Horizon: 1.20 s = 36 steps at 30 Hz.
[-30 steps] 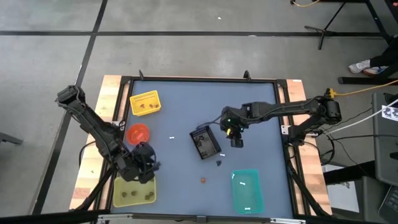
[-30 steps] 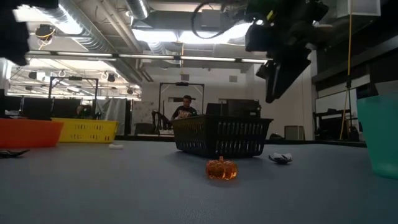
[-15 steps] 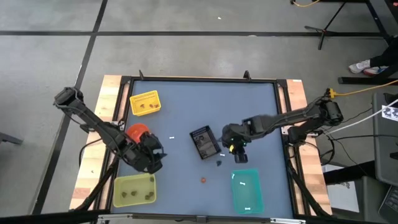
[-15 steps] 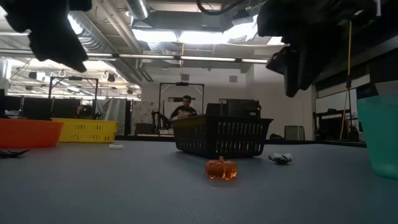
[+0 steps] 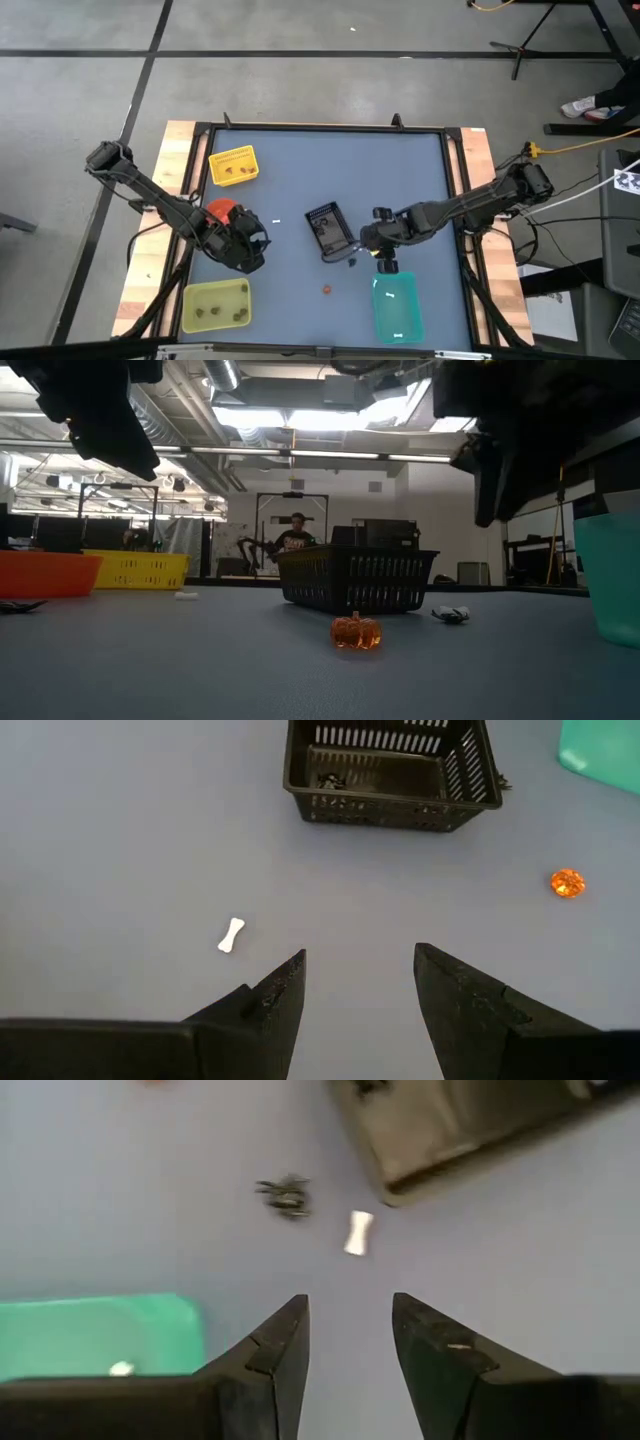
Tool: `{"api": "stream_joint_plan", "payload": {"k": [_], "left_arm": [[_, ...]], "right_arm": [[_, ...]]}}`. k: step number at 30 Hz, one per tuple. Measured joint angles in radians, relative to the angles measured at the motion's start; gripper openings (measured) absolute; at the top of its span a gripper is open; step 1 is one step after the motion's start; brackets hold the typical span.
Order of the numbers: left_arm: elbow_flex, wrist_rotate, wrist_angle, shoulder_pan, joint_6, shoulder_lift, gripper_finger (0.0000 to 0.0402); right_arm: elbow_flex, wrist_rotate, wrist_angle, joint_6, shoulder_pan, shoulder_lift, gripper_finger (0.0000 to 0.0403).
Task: Sort Halloween decoration
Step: Put the white bone toy into the green bin
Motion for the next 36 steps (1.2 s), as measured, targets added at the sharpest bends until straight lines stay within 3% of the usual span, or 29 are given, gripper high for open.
{"api": "stream_joint_plan", "payload": {"k": [4,17,36], "left_arm": [[0.0,0.0,0.0,0.0,0.0,0.0,0.0171],[0.0,0.001,0.0,0.0,-0.002,0.0,0.0171],[0.0,0.001,0.0,0.0,-0.002,0.0,0.0171]], "right_arm": [[-0.069,0.059,0.088,0.066,0.027,0.0,0.0144],[-0.303,0.092,0.563,0.128,0.025,0.0,0.0144],[-0.414,0.137,0.725,0.11,0.025,0.0,0.0144]]}}
